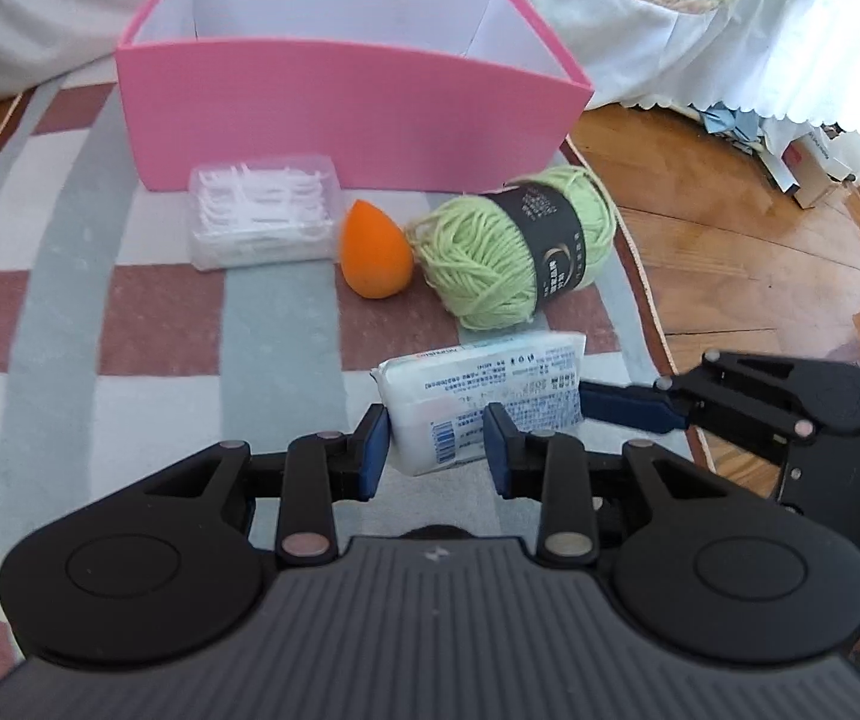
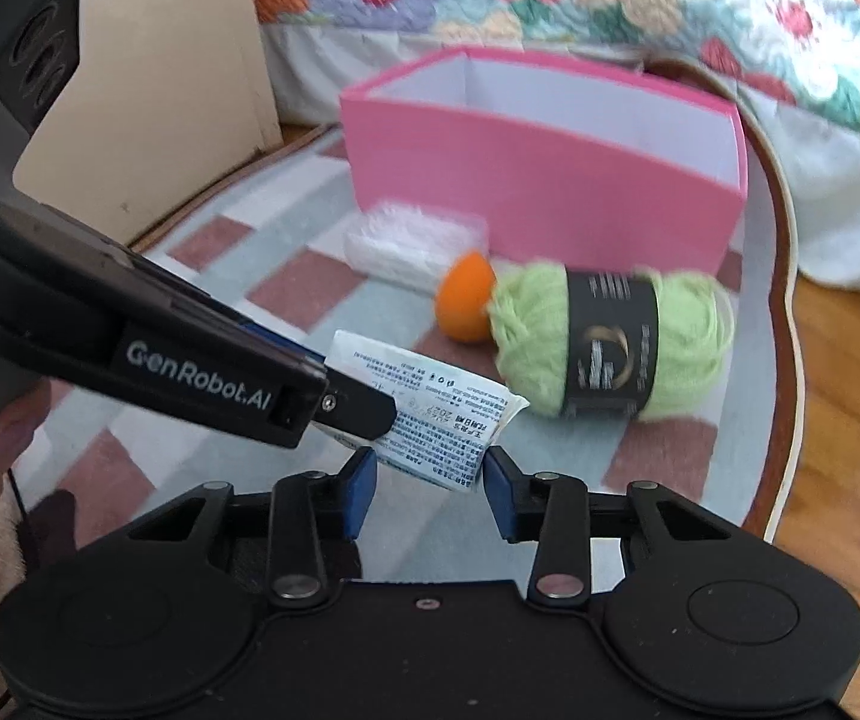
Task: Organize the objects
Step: 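Close both tools on the white paper packet, then lift the white packet with both tools and carry it over the pink box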
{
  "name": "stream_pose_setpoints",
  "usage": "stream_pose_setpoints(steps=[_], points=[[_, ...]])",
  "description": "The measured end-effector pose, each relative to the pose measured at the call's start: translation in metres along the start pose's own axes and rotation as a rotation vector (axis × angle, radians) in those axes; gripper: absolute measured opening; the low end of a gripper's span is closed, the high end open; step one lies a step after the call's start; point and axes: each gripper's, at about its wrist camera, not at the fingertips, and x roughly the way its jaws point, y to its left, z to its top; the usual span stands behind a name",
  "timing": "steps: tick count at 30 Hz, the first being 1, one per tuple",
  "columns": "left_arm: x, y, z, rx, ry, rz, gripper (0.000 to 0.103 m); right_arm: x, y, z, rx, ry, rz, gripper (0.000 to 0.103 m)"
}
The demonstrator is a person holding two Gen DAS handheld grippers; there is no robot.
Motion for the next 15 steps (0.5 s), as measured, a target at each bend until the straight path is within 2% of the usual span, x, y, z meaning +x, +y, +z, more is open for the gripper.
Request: stream_pose_setpoints(steps=[8, 15], points=[[-0.028, 0.017, 0.013, -0.091, -0.024, -0.065, 0.032, -0.019, 0.008, 0.021, -0.055, -0.051, -0.003, 0.045], [-0.053, 0.019, 0.030, -0.136, -0.053, -0.040, 0.031, -0.024, 0.008, 0.045, -0.073, -0.077, 0.008, 0.045]])
